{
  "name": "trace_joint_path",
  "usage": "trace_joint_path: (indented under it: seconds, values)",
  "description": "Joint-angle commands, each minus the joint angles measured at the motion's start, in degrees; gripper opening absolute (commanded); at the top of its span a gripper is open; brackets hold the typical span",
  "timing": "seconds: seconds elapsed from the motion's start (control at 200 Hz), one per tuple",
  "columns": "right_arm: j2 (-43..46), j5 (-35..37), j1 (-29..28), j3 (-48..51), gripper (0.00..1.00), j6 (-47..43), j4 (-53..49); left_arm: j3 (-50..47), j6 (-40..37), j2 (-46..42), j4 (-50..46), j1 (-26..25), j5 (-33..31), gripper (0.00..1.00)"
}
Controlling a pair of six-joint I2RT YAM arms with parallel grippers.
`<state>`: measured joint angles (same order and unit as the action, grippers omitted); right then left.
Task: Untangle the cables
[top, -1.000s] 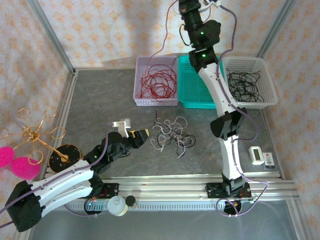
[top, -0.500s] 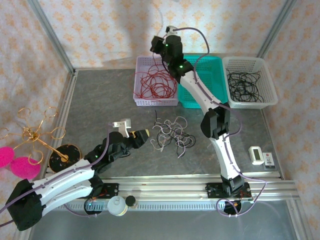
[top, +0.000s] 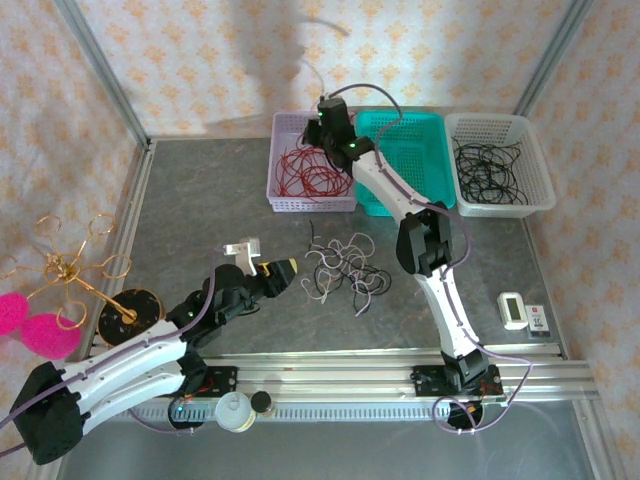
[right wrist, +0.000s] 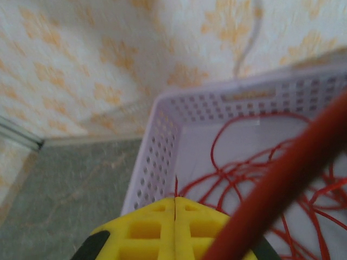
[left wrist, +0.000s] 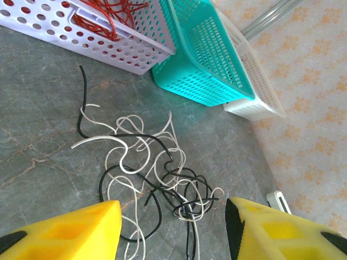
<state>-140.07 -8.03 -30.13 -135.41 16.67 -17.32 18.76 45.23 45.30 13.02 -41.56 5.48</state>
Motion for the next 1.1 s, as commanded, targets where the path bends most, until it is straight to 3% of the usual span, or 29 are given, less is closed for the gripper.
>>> trace_joint_path:
  seconds: [0.0, 0.165, 0.365, 0.616, 1.091]
  values:
    - [-3.69, -2.16, -1.72, -0.91, 0.02, -1.07, -5.18, -0.24, 1.0, 0.65, 0.8, -0.34, -0.44, 0.54]
    - [-7.44, -4.08, -2.14, -2.93, 0.38, 0.81, -10.77, 0.05, 1.0, 0.85, 0.31, -0.36, -0.23, 0.54]
    - [-4.79, -6.85, -2.16, -3.86, 0.58, 3.6, -13.18, -0.22, 1.26, -0.5, -0.88, -0.36, -0.51, 0.56]
    - [1.04, -8.14, -2.04, -5.58, 0.64, 6.46, -18.44, -0.48, 1.7, -1.73, -1.06, -0.32, -0.95, 0.56]
    - [13.1, -9.0, -1.95, -0.07, 0.59, 4.33, -19.23, -0.4, 1.88, -3.61, -2.64, -0.36, -1.62, 0.56]
